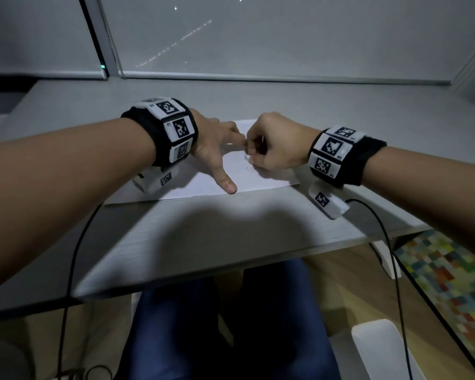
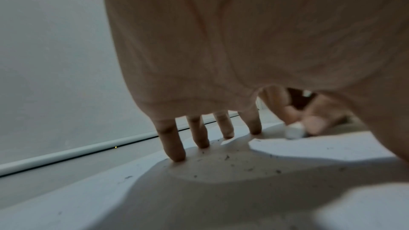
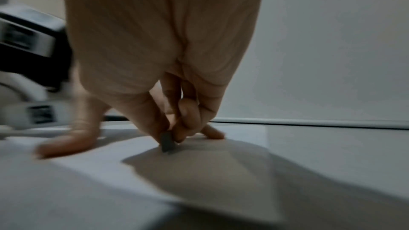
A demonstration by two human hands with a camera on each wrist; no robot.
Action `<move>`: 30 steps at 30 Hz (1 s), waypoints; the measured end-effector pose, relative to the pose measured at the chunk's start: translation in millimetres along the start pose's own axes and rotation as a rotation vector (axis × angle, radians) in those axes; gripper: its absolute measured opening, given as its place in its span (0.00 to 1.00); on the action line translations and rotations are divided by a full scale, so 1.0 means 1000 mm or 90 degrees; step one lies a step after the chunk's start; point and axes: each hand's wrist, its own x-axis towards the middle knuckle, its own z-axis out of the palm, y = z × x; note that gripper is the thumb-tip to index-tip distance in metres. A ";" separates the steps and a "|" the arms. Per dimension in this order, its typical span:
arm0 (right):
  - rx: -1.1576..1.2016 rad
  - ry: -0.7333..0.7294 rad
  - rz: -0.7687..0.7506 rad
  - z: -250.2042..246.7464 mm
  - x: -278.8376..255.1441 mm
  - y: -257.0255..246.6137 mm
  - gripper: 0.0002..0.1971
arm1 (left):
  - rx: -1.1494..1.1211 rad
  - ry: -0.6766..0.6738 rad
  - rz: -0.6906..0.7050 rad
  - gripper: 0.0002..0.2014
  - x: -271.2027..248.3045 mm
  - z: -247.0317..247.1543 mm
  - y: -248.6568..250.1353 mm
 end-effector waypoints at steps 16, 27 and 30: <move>0.027 -0.001 -0.055 0.011 -0.002 -0.018 0.06 | -0.015 -0.005 -0.036 0.62 0.002 -0.002 0.005; 0.012 -0.017 -0.017 0.001 -0.006 -0.002 0.10 | -0.019 -0.033 -0.036 0.70 0.004 -0.005 0.007; 0.033 -0.041 -0.077 0.008 -0.014 -0.013 0.13 | -0.029 -0.020 -0.038 0.65 0.005 -0.004 0.007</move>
